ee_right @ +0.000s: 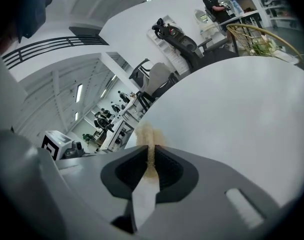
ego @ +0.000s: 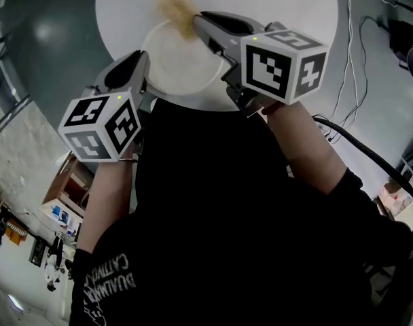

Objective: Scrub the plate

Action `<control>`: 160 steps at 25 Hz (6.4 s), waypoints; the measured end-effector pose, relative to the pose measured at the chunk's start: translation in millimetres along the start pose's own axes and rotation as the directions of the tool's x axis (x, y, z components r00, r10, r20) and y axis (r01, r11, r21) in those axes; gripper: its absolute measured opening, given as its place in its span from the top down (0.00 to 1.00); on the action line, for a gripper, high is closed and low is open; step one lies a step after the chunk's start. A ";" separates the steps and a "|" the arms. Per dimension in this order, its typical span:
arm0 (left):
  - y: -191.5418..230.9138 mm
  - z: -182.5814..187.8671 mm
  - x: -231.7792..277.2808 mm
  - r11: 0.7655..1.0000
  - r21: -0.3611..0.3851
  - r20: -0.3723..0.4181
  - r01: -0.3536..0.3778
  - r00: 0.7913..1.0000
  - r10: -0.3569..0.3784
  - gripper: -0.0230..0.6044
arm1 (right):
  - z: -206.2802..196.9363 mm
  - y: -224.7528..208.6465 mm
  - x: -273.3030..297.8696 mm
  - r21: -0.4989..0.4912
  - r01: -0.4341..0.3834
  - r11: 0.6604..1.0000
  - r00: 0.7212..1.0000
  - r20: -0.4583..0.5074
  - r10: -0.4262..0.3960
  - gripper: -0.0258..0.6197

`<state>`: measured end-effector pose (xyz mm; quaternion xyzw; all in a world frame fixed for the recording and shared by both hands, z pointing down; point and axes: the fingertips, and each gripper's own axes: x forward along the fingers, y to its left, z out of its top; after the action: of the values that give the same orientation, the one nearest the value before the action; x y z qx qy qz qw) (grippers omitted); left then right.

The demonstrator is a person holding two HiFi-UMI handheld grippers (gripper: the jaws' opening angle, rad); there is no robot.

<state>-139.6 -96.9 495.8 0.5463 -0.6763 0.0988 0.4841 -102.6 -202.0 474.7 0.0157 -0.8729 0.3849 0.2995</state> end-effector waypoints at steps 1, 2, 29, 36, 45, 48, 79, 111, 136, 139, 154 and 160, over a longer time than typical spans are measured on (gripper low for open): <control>-1.2 -0.8 -0.8 1.000 0.000 0.002 0.000 1.000 0.000 0.91 | 0.0 -2.1 -2.9 0.005 0.006 1.000 1.000 0.006 -0.006 0.89; -2.5 -2.0 -1.5 1.000 -0.002 0.004 0.001 1.000 -0.001 0.91 | 0.0 -4.2 -5.8 0.008 0.012 1.000 1.000 0.013 -0.012 0.89; -0.2 -13.4 -11.2 0.997 -0.071 0.011 0.039 0.999 -0.038 0.92 | -57.8 57.4 16.5 0.034 -0.101 0.994 0.990 -0.095 0.103 0.89; 1.1 -10.9 -10.1 0.996 -0.065 0.009 0.066 0.998 -0.066 0.92 | -55.0 49.2 13.8 0.039 -0.050 0.998 0.996 -0.065 0.052 0.89; 4.3 -13.6 -15.5 0.995 -0.058 0.003 0.087 0.996 -0.087 0.92 | -51.4 31.3 -2.2 0.076 0.037 0.996 0.999 -0.007 -0.036 0.89; 2.3 -15.5 -16.9 0.995 -0.056 0.004 0.087 0.996 -0.087 0.92 | -51.1 22.0 -13.1 0.085 0.068 0.994 0.998 0.012 -0.069 0.89; 10.5 -20.1 -25.5 0.992 -0.119 0.044 0.047 0.998 -0.042 0.93 | -81.7 81.0 18.2 0.128 -0.057 0.990 0.997 -0.034 0.062 0.89; 6.9 -17.8 -29.4 0.991 -0.077 0.080 0.107 0.992 -0.101 0.93 | -67.3 7.1 -38.8 0.075 0.263 0.962 0.961 0.065 -0.268 0.89; 2.0 -18.5 -26.3 0.983 -0.134 0.077 0.121 0.991 -0.112 0.94 | -86.7 73.4 11.9 0.058 0.061 0.996 0.998 -0.029 -0.060 0.90; 1.6 -18.7 -25.7 0.984 -0.131 0.071 0.123 0.991 -0.115 0.93 | -86.4 71.3 10.3 0.034 0.077 0.996 0.997 -0.029 -0.076 0.90; 4.2 -19.9 -25.4 0.983 -0.105 0.055 0.153 0.987 -0.148 0.93 | -92.1 29.5 -20.5 0.020 0.274 0.962 0.962 0.013 -0.274 0.89; 2.1 -15.7 -24.6 0.983 -0.089 0.053 0.163 0.986 -0.159 0.94 | -89.2 14.0 -37.5 0.034 0.339 0.940 0.940 0.031 -0.341 0.88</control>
<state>-134.4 -69.8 486.0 0.5783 -0.6446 0.0151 0.4999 -29.9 -139.0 492.1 0.1775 -0.8568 0.3395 0.3451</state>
